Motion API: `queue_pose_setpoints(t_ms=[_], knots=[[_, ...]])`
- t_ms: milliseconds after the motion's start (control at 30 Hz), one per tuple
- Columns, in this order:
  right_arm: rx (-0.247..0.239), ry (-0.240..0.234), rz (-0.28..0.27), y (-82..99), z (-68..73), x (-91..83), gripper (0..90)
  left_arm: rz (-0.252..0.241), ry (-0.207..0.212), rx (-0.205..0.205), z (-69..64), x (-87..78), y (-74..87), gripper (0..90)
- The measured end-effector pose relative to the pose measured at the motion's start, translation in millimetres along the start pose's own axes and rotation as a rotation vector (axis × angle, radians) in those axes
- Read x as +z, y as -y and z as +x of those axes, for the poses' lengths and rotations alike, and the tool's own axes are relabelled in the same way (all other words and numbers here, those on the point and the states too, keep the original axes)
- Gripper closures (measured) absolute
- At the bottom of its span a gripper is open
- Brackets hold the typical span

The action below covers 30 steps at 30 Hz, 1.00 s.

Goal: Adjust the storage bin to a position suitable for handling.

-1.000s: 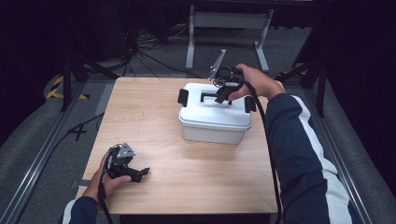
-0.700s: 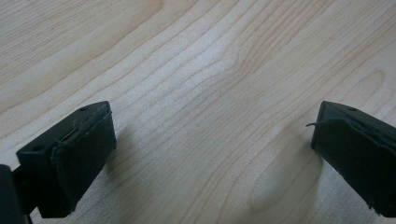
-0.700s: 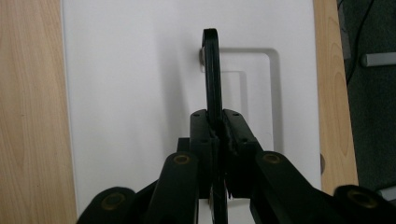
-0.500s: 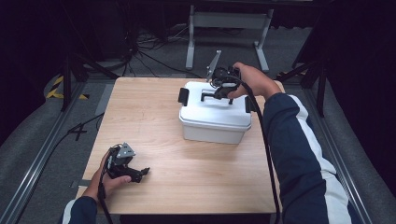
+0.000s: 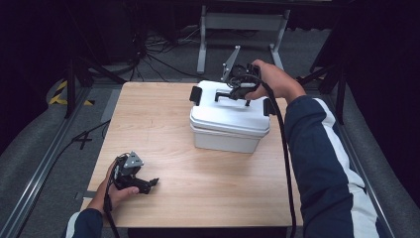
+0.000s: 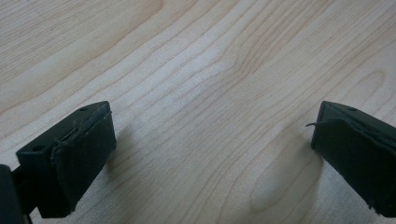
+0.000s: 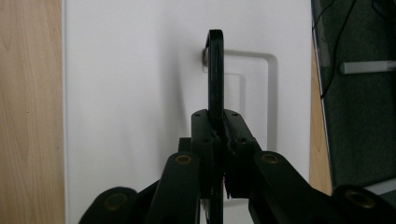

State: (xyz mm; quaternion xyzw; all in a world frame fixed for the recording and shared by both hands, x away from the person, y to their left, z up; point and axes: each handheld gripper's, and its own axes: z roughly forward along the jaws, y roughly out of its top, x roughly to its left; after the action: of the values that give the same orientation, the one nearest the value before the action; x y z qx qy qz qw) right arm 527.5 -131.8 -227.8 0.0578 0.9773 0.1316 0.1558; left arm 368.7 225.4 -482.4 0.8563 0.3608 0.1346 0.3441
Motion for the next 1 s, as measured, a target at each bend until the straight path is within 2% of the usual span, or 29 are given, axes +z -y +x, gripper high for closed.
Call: queue_pose_setpoints(t_ms=[133, 200, 233, 367, 467, 533, 633, 900, 1000], knots=[[-0.008, -0.010, -0.010, 0.6, 5.6, -7.1, 84.9, -0.002, 0.002, -0.001, 0.1, 0.3, 0.0, 0.2], [-0.023, -0.003, 0.009, 0.0, 10.0, -10.3, 84.9, 0.000, -0.002, 0.014, 1.1, 0.1, -0.5, 0.2], [-0.027, -0.005, 0.019, -0.3, 12.6, -12.2, 84.8, -0.003, -0.001, 0.003, 0.4, 0.4, -0.3, 0.1], [-0.046, -0.006, 0.031, 0.0, 20.7, -22.5, 84.7, -0.003, -0.002, 0.005, 0.4, 0.4, -0.3, 0.2], [-0.047, 0.006, 0.013, 0.6, 28.7, -32.0, 84.6, -0.002, -0.002, 0.012, 0.8, 0.2, -0.5, 0.2], [-0.060, 0.024, -0.003, 1.3, 34.1, -37.7, 84.7, -0.002, 0.002, 0.000, -0.3, 0.2, 0.0, 0.4], [-0.069, 0.016, -0.030, 3.8, 44.3, -44.7, 84.5, 0.003, -0.003, -0.006, -1.0, -1.0, 0.6, 0.5], [-0.069, 0.003, -0.048, 9.2, 60.3, -53.1, 84.5, 0.002, -0.005, -0.005, -1.1, -1.2, 0.8, 0.6], [-0.072, 0.000, -0.059, 15.9, 72.3, -55.9, 84.7, 0.001, -0.005, -0.005, -1.1, -1.2, 0.8, 0.5]])
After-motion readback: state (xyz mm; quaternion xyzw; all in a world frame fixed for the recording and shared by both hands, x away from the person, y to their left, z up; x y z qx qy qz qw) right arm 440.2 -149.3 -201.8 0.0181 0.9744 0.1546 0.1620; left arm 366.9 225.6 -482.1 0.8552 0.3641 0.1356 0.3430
